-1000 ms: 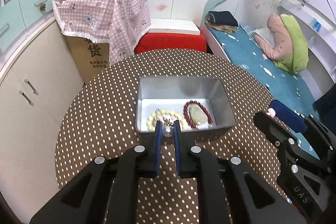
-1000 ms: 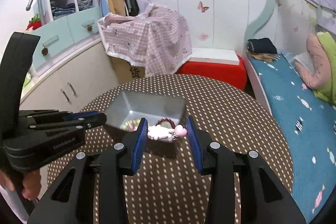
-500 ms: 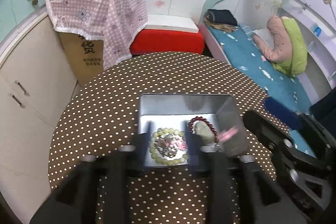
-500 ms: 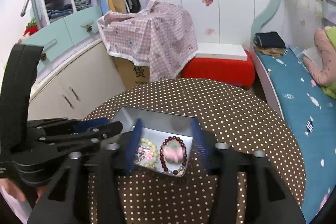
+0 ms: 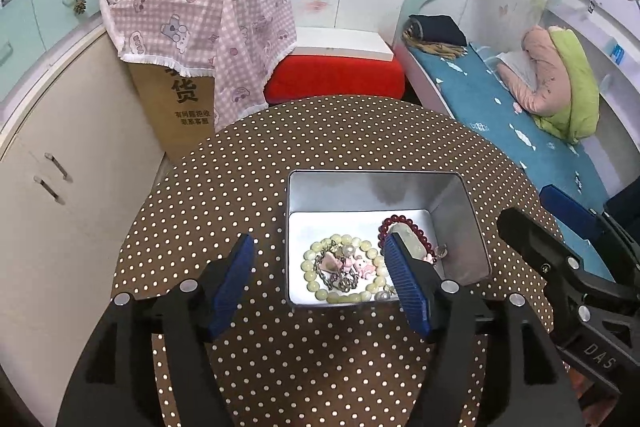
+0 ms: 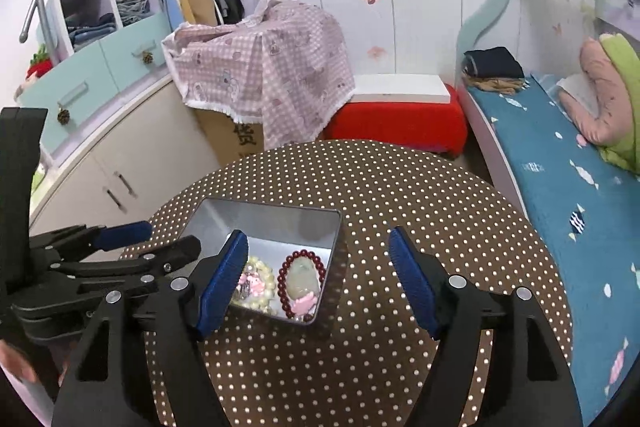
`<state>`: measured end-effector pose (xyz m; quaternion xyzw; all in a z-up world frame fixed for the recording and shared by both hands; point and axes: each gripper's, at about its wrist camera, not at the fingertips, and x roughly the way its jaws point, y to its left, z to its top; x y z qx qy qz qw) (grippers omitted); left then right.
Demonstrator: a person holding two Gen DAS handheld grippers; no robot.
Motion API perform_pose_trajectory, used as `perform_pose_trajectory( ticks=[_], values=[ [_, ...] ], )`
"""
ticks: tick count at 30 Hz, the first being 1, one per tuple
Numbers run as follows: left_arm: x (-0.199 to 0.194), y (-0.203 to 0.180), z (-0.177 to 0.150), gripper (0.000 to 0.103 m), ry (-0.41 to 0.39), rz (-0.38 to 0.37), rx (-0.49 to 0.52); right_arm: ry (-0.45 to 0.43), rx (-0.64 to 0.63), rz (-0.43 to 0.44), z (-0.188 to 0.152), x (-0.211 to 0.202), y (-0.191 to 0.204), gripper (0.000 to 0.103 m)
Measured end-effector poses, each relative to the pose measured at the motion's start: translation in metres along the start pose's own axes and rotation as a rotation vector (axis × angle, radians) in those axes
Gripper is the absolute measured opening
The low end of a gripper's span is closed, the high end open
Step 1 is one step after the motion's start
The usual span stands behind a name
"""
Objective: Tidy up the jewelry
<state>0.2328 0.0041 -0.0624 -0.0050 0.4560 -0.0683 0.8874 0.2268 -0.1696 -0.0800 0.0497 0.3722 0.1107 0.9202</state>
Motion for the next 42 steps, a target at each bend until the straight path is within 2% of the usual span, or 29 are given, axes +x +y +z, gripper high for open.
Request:
perform_pose_trajectory(
  ticks=[4, 13, 21, 24, 27, 42],
  values=[
    [-0.012, -0.005, -0.008, 0.065, -0.013, 0.024, 0.004, -0.006, 0.004, -0.008, -0.006, -0.011, -0.001, 0.071],
    [-0.042, -0.022, -0.033, 0.066, -0.048, 0.047, 0.022, -0.07, -0.006, -0.069, -0.027, -0.059, 0.004, 0.081],
    [-0.083, -0.041, -0.06, 0.066, -0.131, 0.082, 0.049, -0.143, -0.052, -0.125, -0.044, -0.107, 0.012, 0.083],
    [-0.099, -0.047, -0.068, 0.073, -0.168, 0.081, 0.055, -0.166, -0.062, -0.137, -0.053, -0.122, 0.015, 0.084],
    [-0.111, -0.051, -0.076, 0.075, -0.207, 0.099, 0.05, -0.192, -0.059, -0.149, -0.06, -0.136, 0.015, 0.084],
    [-0.155, -0.062, -0.112, 0.078, -0.289, 0.072, 0.03, -0.247, -0.028, -0.167, -0.094, -0.177, 0.012, 0.084]
  ],
)
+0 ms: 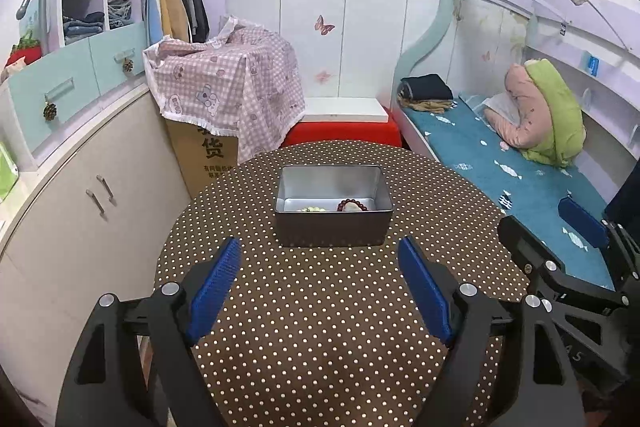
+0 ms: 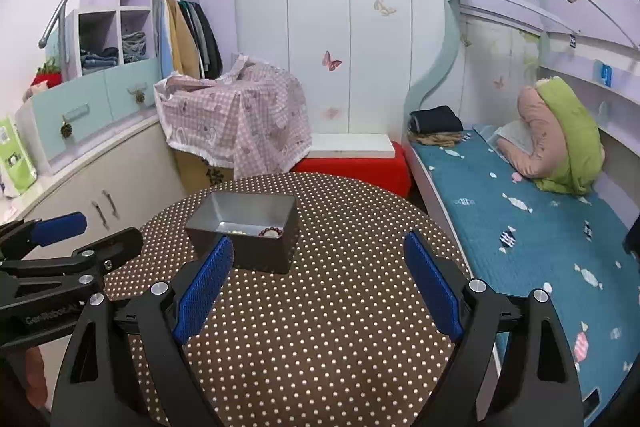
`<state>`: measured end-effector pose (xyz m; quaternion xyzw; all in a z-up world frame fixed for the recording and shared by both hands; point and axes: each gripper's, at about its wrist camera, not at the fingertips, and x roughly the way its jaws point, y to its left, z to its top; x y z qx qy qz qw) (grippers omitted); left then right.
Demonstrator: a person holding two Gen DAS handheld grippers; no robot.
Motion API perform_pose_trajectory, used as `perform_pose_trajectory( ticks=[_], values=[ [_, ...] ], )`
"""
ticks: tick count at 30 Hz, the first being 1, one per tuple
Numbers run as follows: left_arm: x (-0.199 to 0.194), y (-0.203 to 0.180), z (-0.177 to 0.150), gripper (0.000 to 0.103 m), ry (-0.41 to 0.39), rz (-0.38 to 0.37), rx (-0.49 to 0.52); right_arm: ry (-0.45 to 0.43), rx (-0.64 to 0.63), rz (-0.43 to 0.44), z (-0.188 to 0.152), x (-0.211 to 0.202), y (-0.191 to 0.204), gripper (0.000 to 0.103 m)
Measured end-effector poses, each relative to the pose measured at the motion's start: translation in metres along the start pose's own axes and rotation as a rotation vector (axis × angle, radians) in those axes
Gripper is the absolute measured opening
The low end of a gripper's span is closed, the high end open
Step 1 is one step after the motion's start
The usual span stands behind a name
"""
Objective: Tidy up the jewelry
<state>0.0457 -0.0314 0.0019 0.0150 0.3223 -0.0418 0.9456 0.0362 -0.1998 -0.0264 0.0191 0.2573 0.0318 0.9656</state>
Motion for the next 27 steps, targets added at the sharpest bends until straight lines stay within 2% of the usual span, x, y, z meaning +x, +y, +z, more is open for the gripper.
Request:
perform_pose_trajectory(
  ticks=[27],
  values=[
    [-0.0091, -0.0051, -0.0089, 0.078, 0.008, -0.006, 0.021, 0.0, 0.014, -0.001, -0.0049, -0.0077, -0.0035, 0.084]
  ],
)
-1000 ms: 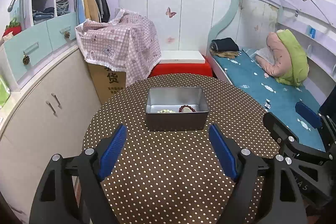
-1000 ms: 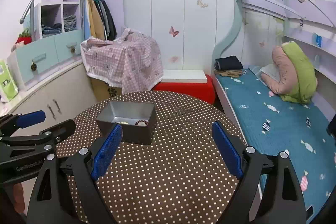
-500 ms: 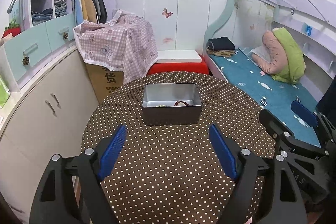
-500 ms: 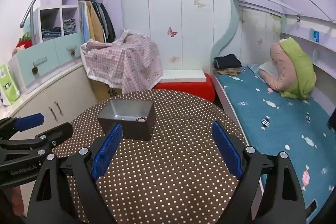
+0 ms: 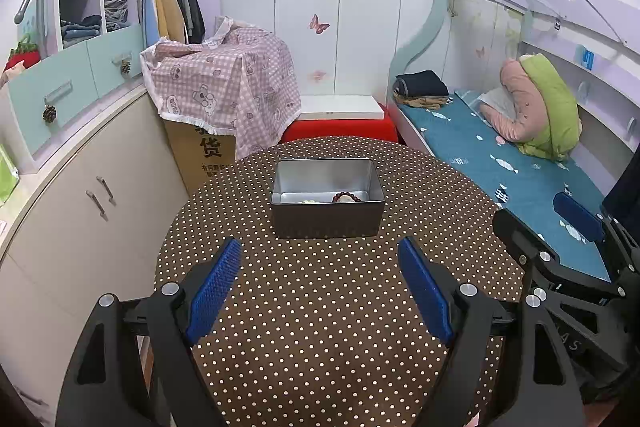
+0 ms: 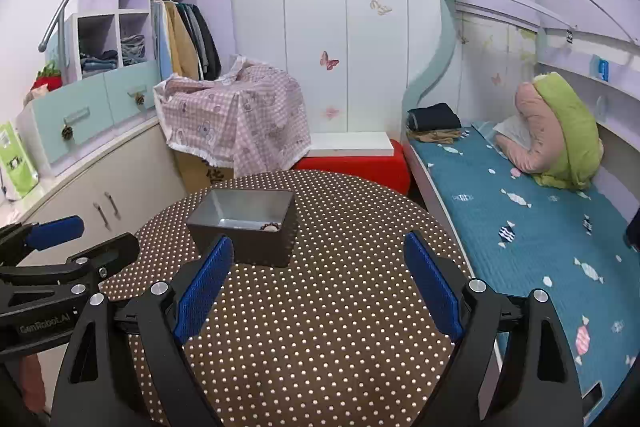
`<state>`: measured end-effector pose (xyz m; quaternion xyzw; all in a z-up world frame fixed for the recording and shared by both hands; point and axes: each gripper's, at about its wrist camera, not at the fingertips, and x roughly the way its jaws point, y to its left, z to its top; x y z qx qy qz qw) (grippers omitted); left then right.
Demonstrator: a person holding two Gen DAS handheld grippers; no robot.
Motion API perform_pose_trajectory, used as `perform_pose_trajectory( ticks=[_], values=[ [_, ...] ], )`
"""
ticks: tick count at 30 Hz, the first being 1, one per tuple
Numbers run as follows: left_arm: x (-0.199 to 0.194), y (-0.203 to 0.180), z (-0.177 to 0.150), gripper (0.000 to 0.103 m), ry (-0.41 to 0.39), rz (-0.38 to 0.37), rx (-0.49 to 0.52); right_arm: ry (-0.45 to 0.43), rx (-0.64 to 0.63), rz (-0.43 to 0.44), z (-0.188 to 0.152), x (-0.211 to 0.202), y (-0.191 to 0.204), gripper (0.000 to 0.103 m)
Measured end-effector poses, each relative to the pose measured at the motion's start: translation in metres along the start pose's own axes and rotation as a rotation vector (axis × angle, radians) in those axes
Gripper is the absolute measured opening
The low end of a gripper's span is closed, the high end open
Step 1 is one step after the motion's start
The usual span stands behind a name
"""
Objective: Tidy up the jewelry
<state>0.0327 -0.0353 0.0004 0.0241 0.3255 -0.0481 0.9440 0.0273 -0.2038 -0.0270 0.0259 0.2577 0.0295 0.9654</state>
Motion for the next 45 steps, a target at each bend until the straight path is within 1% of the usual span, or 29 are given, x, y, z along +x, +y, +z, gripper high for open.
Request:
perform_pose_trajectory(
  ticks=[23, 45],
  values=[
    [0.007, 0.002, 0.002, 0.078, 0.019, -0.001, -0.009, 0.023, -0.004, -0.005, -0.001, 0.015, 0.003, 0.084],
    [0.01, 0.004, 0.004, 0.078, 0.028, -0.008, -0.005, 0.028, -0.002, -0.004, -0.001, 0.018, 0.003, 0.084]
  ],
)
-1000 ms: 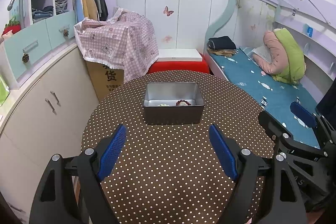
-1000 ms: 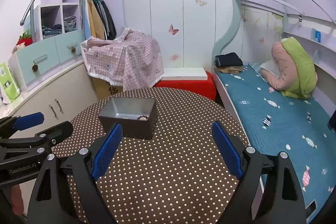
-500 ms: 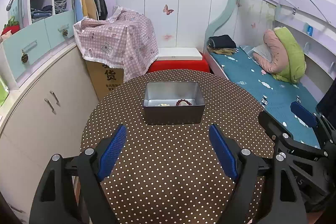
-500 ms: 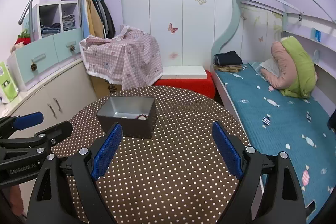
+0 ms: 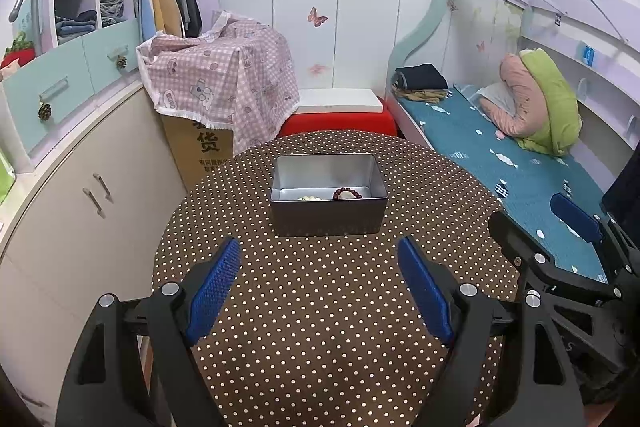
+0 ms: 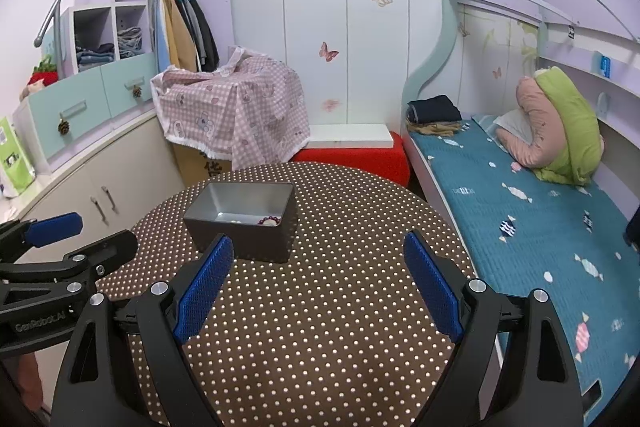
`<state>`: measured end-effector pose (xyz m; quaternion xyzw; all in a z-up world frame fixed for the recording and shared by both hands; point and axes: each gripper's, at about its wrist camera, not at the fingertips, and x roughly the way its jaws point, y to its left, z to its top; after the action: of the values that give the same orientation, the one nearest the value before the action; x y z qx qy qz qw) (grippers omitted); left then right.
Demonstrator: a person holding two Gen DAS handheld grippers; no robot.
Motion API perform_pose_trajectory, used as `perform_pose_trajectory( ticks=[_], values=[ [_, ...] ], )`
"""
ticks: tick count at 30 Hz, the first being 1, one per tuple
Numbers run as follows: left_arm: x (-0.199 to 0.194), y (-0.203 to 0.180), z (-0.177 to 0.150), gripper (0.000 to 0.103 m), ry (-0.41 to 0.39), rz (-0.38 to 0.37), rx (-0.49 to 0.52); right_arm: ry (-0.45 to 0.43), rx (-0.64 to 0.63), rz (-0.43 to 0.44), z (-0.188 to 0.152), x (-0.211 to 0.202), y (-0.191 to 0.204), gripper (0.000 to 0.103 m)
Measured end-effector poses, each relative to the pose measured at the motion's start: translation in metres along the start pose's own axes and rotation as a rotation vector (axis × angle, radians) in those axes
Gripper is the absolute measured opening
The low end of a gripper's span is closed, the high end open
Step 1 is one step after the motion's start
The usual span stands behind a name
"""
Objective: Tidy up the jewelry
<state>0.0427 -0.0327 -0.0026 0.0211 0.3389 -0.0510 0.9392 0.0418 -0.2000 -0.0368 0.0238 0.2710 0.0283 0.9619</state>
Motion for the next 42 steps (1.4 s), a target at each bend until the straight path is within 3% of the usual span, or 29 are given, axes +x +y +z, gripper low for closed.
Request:
perform_pose_trajectory(
  ticks=[42],
  values=[
    [-0.0004, 0.0025, -0.0045, 0.078, 0.006, 0.002, -0.002, 0.01, 0.001, 0.003, -0.0089, 0.0006, 0.0022, 0.084]
  ],
)
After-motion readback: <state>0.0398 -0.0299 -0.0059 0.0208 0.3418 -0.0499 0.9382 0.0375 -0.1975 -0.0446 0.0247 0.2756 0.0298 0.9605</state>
